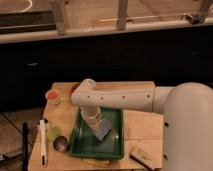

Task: Wipe tray with sponge

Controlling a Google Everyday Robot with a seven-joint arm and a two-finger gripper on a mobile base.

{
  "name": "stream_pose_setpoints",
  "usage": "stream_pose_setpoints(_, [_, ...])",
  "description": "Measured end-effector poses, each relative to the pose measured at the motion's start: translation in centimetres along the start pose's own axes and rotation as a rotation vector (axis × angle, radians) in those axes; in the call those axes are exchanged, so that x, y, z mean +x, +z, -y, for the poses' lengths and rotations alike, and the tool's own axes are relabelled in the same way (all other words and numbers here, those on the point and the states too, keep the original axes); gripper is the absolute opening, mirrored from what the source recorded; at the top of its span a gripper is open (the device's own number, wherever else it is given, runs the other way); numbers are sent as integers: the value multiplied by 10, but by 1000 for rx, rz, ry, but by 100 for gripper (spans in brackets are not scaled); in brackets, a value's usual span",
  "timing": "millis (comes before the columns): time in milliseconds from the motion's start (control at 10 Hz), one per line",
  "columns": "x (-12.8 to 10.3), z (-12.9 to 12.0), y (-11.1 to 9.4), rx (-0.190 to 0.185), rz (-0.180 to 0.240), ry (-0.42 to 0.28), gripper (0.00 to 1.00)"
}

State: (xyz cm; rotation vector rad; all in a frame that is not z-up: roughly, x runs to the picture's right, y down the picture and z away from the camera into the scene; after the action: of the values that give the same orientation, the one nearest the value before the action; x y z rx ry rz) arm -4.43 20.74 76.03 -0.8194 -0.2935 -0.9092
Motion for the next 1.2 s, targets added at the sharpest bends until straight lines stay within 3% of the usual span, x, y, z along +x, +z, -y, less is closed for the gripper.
stream_pose_setpoints(400, [20, 10, 3, 18, -10, 8, 0])
stream_pose_setpoints(1200, [3, 25, 4, 93, 55, -44, 0])
